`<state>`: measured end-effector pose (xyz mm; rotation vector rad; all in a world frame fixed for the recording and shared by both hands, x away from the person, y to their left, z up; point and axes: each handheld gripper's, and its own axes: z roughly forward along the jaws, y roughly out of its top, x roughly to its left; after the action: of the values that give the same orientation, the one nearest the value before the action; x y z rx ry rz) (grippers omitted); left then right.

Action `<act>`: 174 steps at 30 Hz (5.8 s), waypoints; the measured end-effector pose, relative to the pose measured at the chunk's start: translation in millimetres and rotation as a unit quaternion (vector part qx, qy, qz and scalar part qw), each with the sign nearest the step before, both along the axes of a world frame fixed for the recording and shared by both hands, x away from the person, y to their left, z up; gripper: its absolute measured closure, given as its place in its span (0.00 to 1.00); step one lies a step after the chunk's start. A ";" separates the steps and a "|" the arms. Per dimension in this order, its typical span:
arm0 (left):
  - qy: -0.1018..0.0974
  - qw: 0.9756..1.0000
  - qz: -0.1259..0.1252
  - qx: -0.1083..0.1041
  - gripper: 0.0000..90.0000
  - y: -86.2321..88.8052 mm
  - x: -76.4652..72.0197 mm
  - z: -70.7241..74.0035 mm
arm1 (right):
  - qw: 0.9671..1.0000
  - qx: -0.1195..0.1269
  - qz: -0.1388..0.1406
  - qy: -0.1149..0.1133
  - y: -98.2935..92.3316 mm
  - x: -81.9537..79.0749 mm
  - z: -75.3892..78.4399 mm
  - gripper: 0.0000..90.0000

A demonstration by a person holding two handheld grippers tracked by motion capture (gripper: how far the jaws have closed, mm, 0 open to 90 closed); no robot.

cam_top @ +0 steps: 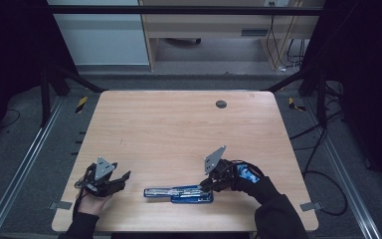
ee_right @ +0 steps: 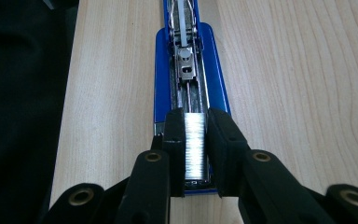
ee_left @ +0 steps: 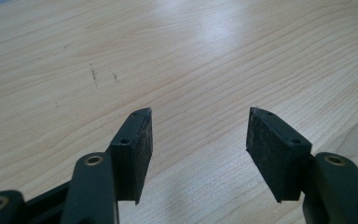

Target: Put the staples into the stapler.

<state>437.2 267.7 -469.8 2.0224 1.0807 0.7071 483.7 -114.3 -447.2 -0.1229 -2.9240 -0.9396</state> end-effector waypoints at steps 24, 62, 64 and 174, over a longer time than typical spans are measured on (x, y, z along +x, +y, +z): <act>0.001 1.000 -0.001 0.001 0.45 -0.3 0.0 -0.1 | 1.000 -0.002 -0.003 0.004 0.6 0.5 -2.5 0.85; 0.002 1.000 -0.003 0.004 0.45 -1.2 0.1 -0.8 | 1.000 0.023 -0.014 0.003 -0.6 -1.7 3.0 0.87; 0.002 1.000 -0.003 0.004 0.45 -1.2 0.2 -0.8 | 1.000 0.021 -0.011 0.005 0.1 -1.2 1.7 0.87; 0.004 1.000 -0.004 0.001 0.47 -0.4 -2.6 1.5 | 0.985 0.068 -0.150 -0.053 -24.4 -36.7 2.9 1.00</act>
<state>434.6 267.4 -468.3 2.0306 1.0763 0.6967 447.0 -138.7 -444.2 -0.5335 -2.9776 -1.2195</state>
